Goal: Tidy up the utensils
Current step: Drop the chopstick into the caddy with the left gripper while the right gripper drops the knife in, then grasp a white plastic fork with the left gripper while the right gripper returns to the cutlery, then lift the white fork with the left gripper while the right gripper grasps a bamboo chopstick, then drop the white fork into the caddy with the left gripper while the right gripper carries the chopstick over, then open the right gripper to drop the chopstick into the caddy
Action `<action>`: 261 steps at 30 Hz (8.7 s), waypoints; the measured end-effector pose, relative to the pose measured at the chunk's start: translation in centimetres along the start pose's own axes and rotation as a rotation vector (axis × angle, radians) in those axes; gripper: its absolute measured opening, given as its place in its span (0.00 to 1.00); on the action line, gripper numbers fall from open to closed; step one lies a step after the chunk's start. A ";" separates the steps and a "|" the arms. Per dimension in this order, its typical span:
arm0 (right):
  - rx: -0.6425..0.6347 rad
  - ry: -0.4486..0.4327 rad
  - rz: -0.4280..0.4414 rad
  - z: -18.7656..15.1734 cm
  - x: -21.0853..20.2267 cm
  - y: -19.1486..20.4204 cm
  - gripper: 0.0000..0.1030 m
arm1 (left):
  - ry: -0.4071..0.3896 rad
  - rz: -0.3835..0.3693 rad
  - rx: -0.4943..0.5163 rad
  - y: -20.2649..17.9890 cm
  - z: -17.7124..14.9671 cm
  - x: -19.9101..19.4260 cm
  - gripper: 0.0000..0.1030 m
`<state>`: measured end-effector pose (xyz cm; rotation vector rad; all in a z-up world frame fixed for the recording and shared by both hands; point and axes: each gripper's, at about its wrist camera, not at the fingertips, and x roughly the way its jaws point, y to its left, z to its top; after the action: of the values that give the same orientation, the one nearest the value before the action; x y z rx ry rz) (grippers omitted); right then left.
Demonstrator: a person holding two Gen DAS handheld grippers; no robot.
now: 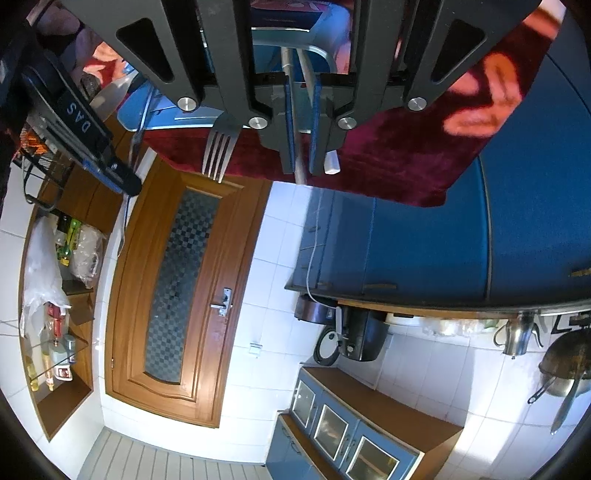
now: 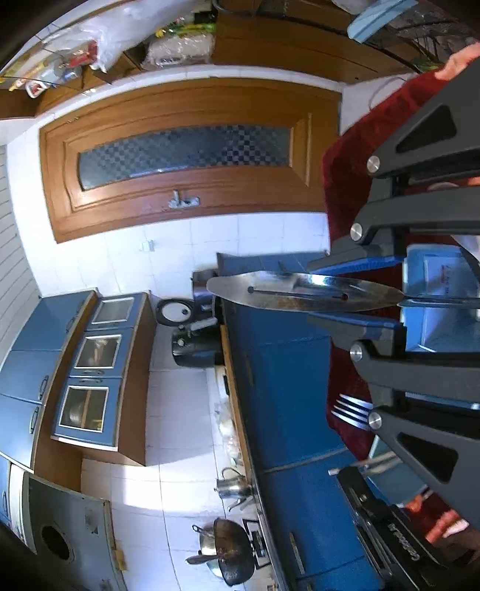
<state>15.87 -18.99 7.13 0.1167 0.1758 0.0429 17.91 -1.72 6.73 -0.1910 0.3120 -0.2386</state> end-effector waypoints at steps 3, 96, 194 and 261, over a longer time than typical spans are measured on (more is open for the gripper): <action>0.015 0.020 0.022 -0.1 -0.3 -0.1 0.23 | 0.000 -0.004 0.002 -0.1 0.0 -0.1 0.13; 0.246 0.475 0.068 -8.9 -10.6 -4.6 0.28 | 0.651 -0.176 -0.126 -3.3 -10.5 -1.7 0.04; 0.166 0.178 0.181 0.9 -9.4 -1.3 0.06 | -0.103 -0.001 0.098 -2.1 7.3 -7.2 0.04; 0.118 -0.084 0.021 3.5 -4.4 -1.2 0.18 | 0.040 -0.037 0.087 -2.0 2.9 -4.2 0.20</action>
<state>12.18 -20.83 11.14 0.2379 0.0934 0.0481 14.53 -2.05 11.07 -0.1066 0.3374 -0.2926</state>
